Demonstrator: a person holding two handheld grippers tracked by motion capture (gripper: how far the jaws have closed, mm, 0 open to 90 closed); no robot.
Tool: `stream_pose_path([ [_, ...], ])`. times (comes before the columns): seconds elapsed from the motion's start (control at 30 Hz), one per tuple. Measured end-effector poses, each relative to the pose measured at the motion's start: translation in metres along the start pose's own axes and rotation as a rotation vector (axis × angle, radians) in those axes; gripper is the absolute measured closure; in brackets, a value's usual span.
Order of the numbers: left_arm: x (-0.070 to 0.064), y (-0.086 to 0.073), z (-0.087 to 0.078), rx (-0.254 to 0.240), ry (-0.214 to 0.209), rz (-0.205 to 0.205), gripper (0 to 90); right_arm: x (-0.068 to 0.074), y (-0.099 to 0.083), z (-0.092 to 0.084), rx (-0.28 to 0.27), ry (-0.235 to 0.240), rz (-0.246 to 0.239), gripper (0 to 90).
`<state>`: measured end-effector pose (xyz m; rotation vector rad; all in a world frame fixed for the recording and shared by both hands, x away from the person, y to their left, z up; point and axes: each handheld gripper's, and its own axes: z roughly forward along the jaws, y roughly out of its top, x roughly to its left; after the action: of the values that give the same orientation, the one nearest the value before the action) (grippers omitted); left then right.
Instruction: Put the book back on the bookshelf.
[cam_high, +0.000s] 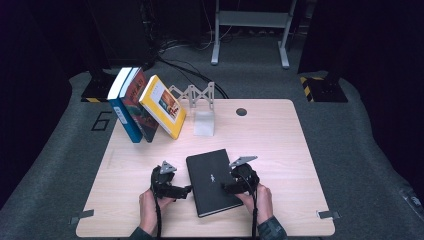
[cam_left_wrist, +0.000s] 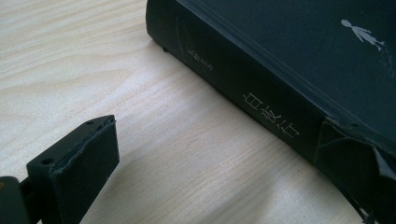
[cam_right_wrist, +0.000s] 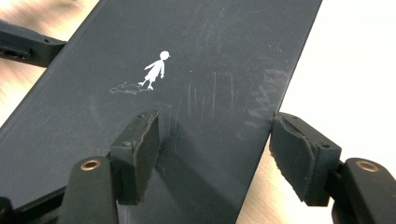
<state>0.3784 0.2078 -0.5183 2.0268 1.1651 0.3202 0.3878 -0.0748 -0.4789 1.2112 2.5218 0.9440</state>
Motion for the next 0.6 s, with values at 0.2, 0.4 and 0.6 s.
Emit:
stream_pose_path([
  [0.2, -0.001, -0.001, 0.0, -0.003, 0.008, -0.008, 0.0, -0.003, 0.004, 0.003, -0.003, -0.004, -0.002, 33.5],
  [0.4, -0.002, 0.002, 0.001, -0.004, 0.011, -0.014, 0.0, -0.013, 0.009, 0.008, -0.013, 0.017, -0.006, 35.3],
  [0.6, -0.001, 0.008, 0.003, -0.007, -0.008, -0.021, 0.0, -0.02, 0.018, 0.014, -0.015, 0.024, 0.0, 37.1],
])
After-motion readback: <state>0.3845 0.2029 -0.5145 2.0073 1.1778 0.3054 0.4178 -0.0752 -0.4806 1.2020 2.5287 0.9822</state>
